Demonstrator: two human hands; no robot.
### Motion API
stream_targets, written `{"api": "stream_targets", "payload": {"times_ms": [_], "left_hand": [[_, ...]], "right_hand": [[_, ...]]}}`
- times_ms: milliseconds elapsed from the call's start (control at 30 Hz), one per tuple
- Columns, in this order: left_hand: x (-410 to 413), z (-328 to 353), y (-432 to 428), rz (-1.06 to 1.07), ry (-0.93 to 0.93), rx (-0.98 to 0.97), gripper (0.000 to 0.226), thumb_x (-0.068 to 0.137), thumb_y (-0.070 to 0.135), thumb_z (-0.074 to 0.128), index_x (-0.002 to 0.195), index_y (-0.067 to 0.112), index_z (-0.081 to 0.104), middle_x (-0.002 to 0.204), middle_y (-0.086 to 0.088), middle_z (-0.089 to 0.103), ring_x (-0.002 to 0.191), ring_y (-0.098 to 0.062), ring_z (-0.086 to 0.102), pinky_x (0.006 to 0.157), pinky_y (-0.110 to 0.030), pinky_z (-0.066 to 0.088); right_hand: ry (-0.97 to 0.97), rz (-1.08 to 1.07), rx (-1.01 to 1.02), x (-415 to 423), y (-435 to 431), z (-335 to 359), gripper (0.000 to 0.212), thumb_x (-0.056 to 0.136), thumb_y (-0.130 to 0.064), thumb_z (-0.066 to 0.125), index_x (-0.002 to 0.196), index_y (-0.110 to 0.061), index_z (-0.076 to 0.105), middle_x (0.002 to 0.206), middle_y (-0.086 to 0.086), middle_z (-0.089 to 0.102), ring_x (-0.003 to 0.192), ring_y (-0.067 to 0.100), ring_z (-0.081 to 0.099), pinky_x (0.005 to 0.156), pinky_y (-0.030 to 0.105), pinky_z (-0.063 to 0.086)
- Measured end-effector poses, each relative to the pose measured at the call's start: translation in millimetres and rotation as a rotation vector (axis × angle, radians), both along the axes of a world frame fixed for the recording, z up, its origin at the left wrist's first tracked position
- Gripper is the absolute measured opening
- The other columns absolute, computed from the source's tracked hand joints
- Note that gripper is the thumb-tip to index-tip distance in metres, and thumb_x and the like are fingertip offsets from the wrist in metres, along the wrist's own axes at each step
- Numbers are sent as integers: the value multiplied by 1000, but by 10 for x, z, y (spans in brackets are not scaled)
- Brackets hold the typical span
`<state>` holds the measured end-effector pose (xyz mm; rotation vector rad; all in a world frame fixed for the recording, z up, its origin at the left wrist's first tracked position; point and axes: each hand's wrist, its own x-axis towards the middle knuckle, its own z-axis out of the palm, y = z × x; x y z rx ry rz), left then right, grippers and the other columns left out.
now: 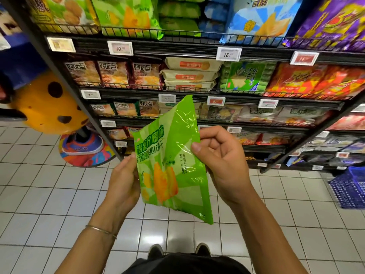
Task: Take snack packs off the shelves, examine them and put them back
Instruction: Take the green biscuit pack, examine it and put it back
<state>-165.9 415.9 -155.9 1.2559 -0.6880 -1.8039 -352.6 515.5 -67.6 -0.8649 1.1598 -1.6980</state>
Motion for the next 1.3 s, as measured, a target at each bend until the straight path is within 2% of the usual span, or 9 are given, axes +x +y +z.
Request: {"api": "stream_targets", "payload": {"times_ms": [133, 433, 600, 767, 867, 967, 1067, 1167, 1300], "left_hand": [[-45, 57, 66, -49, 69, 95, 58, 106, 49, 47, 146, 9, 57, 139, -24, 65, 131, -42, 61, 114, -64, 42], [-56, 38, 128, -85, 47, 13, 36, 103, 37, 56, 122, 11, 71, 129, -20, 72, 117, -35, 71, 99, -54, 57], [-183, -13, 149, -141, 48, 16, 53, 107, 36, 54, 144, -2, 49, 131, -21, 70, 126, -41, 64, 109, -64, 47], [-324, -79, 202, -323, 80, 82, 54, 101, 43, 56, 141, 7, 59, 132, -19, 70, 125, -40, 66, 107, -63, 49], [-451, -111, 251, -505, 132, 188, 41, 92, 49, 60, 118, 25, 80, 128, -14, 74, 115, -36, 72, 95, -56, 59], [-690, -65, 368, -544, 169, 195, 40, 93, 54, 61, 114, 26, 82, 119, -10, 78, 103, -31, 78, 75, -44, 65], [-1089, 44, 568, -587, 142, 111, 53, 107, 49, 43, 81, 34, 86, 86, 3, 82, 75, -12, 79, 54, -25, 61], [-1521, 163, 795, -710, 202, 181, 66, 106, 66, 28, 103, 31, 85, 112, -7, 80, 101, -27, 78, 71, -41, 65], [-2215, 386, 1142, -906, 258, 142, 68, 103, 70, 28, 123, 28, 78, 134, -13, 71, 122, -36, 69, 86, -52, 62]], "right_hand": [[60, -26, -10, 97, 13, -9, 24, 79, -10, 79, 85, -32, 72, 76, 4, 71, 68, 13, 68, 58, 26, 56], [48, -128, -10, 27, 76, -28, 26, 81, -4, 79, 103, -14, 68, 71, 2, 66, 66, 13, 64, 63, 24, 56], [78, -234, 6, -58, 176, -69, 22, 76, -17, 85, 90, -28, 72, 79, 13, 68, 72, 23, 65, 64, 31, 59], [98, -357, 117, -250, 416, -171, 22, 81, -8, 81, 82, -25, 68, 67, -4, 67, 58, 7, 62, 53, 21, 52], [120, -474, 231, -463, 636, -261, 20, 87, -2, 76, 83, -15, 61, 56, -12, 58, 49, -1, 52, 49, 15, 46], [-4, -570, 355, -718, 909, -352, 16, 90, 1, 69, 98, -13, 67, 72, 2, 69, 58, 8, 64, 56, 21, 53], [-26, -605, 457, -980, 1276, -475, 24, 95, 0, 62, 117, -3, 73, 83, -5, 79, 70, 4, 72, 62, 16, 55], [-63, -575, 527, -1281, 1697, -505, 28, 87, -17, 70, 113, -15, 80, 98, -1, 81, 86, 12, 75, 73, 26, 56], [-354, -577, 503, -1708, 2177, -513, 18, 83, -28, 66, 83, -17, 81, 80, 9, 76, 68, 21, 72, 67, 33, 57]]}}
